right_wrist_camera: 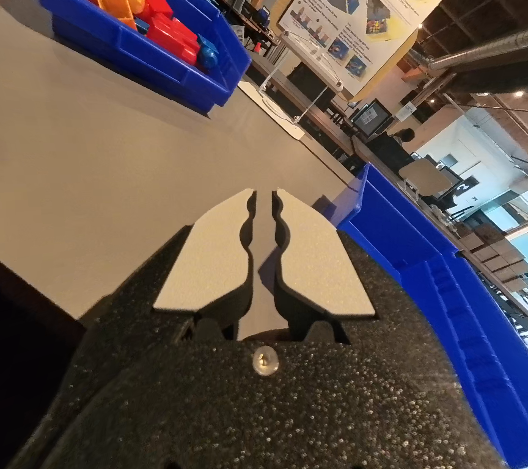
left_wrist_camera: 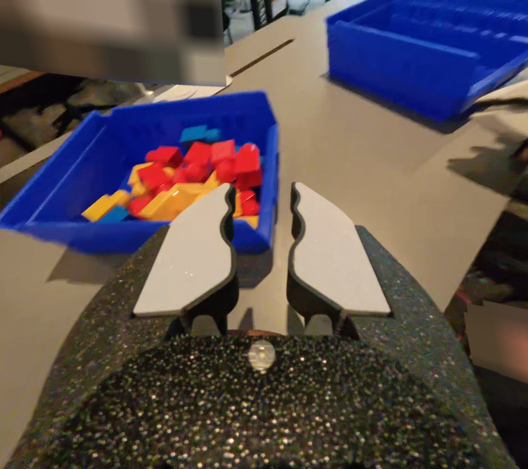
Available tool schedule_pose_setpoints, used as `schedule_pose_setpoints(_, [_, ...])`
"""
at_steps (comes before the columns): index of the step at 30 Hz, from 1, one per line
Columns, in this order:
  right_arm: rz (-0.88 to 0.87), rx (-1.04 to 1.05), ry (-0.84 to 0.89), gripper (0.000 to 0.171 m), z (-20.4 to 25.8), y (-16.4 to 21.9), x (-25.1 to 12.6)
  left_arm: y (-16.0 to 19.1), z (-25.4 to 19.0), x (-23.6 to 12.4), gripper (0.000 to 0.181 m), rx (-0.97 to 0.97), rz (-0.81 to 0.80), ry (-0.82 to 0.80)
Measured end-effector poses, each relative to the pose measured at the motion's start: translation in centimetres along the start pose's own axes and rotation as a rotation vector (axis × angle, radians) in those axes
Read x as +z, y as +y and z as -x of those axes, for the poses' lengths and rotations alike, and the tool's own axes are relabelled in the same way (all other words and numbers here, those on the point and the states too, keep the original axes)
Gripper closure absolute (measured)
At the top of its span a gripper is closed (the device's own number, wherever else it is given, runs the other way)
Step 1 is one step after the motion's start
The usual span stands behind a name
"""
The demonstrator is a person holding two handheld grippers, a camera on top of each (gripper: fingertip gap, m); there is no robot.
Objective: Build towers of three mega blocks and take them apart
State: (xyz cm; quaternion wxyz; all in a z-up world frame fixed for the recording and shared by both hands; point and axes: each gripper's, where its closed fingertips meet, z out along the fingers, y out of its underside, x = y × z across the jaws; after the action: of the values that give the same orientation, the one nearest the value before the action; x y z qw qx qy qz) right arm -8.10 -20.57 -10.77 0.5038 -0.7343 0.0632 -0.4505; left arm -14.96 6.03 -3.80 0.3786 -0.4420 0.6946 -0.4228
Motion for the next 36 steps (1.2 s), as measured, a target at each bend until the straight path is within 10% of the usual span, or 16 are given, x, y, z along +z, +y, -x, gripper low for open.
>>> schedule_pose_setpoints(9, [-0.024, 0.052, -0.015, 0.161, -0.4, 0.0, -0.3, 4.9, 2.3, 4.1, 0.166, 0.031, 0.237, -0.257])
schedule_pose_setpoints(36, [-0.008, 0.006, -0.019, 0.160, 0.1, 0.1, -0.2, 9.9, 14.0, -4.8, 0.179, -0.159, 0.231, -0.588])
